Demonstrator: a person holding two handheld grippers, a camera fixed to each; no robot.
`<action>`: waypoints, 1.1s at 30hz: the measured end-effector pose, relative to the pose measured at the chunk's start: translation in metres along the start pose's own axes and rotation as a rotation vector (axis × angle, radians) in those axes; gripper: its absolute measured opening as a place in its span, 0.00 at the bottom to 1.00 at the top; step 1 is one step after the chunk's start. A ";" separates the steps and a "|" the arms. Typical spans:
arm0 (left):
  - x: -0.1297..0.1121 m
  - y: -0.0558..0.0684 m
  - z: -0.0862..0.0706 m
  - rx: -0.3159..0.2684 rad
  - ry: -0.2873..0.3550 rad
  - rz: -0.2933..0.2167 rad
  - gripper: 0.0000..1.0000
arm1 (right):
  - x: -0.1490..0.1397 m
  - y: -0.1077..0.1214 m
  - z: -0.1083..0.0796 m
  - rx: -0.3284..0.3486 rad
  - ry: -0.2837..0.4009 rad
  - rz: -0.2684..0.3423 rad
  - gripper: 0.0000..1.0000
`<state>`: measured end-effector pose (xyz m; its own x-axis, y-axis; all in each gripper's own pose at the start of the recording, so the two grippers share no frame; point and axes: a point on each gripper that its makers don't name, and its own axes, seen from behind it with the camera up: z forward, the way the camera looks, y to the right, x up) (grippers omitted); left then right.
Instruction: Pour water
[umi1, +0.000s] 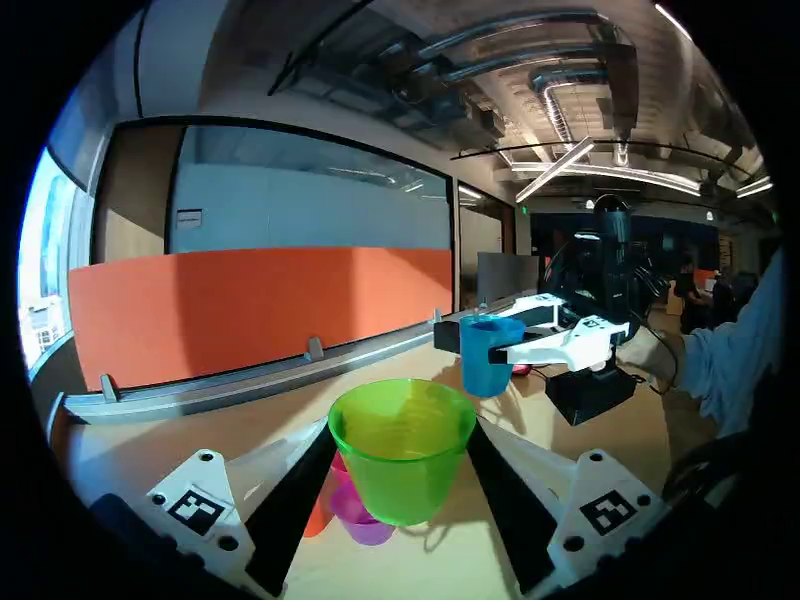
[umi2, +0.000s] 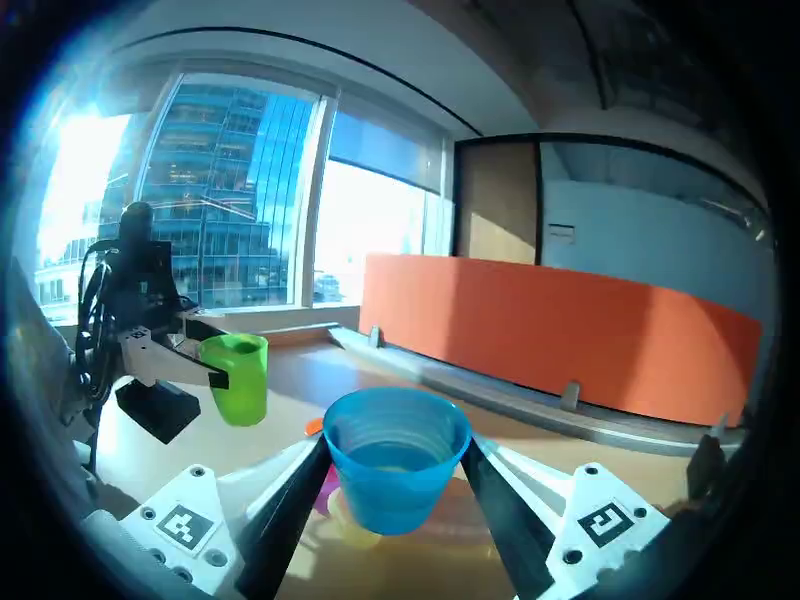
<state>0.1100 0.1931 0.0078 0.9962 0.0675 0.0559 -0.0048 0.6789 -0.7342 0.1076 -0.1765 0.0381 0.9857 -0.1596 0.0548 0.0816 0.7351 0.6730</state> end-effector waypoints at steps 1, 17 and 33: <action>0.002 0.000 0.000 -0.002 0.003 -0.003 0.88 | 0.002 0.000 0.000 0.000 0.004 0.001 0.91; 0.016 -0.001 0.000 -0.026 0.032 0.003 0.88 | 0.011 -0.002 0.001 0.002 0.018 -0.012 0.91; 0.009 0.010 0.001 -0.060 0.011 0.034 0.88 | 0.030 -0.008 0.000 0.032 0.031 -0.099 0.91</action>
<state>0.1189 0.2008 0.0016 0.9964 0.0817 0.0236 -0.0334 0.6315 -0.7746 0.1361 -0.1876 0.0344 0.9772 -0.2096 -0.0353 0.1743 0.6955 0.6971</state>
